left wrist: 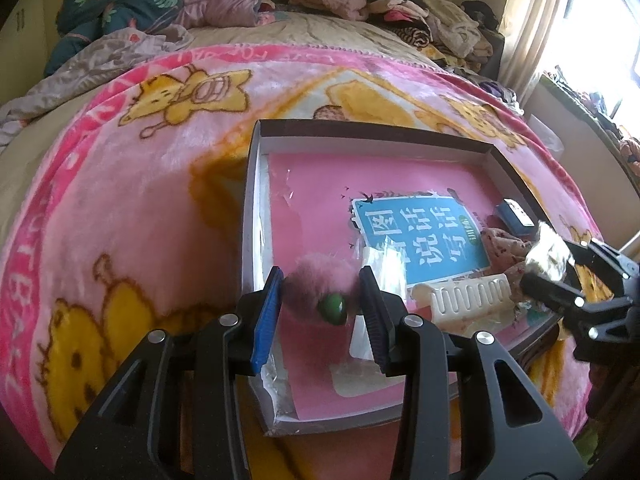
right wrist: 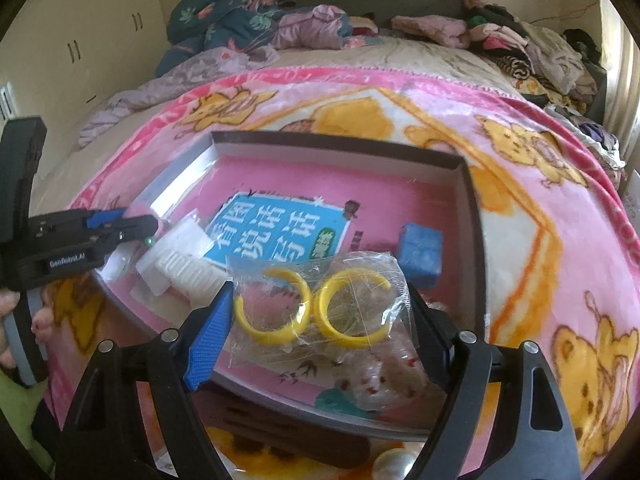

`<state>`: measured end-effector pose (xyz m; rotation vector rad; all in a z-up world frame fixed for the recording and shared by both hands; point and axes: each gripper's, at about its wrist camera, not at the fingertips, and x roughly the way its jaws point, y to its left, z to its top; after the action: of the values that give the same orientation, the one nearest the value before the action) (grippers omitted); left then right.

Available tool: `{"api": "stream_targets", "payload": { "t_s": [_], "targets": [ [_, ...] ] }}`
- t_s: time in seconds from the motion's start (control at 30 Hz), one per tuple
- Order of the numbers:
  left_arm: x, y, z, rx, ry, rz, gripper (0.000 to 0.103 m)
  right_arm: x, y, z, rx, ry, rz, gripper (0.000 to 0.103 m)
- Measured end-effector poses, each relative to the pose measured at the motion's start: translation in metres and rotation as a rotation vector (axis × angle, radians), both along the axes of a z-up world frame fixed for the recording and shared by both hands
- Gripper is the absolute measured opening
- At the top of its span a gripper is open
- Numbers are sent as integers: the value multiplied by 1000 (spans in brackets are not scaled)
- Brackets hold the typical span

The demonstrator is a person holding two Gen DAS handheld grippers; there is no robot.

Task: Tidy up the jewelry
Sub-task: 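Carry the pompom clip and bangle bag into the grey tray and open both tools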

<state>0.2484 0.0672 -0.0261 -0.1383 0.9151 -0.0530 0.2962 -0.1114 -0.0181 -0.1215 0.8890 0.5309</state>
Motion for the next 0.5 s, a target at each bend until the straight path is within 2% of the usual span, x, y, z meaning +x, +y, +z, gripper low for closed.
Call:
{"api": "stream_targets", "payload": {
  "t_s": [0.13, 0.23, 0.5],
  "targets": [
    [0, 0, 0, 6, 0, 3, 31, -4, 1, -4, 7, 20, 1, 82],
    [0, 0, -1, 6, 1, 4, 32, -7, -3, -3, 19, 24, -10, 87],
    [-2, 1, 0, 6, 1, 9, 38, -16, -21, 8, 47, 10, -38, 88]
  ]
}}
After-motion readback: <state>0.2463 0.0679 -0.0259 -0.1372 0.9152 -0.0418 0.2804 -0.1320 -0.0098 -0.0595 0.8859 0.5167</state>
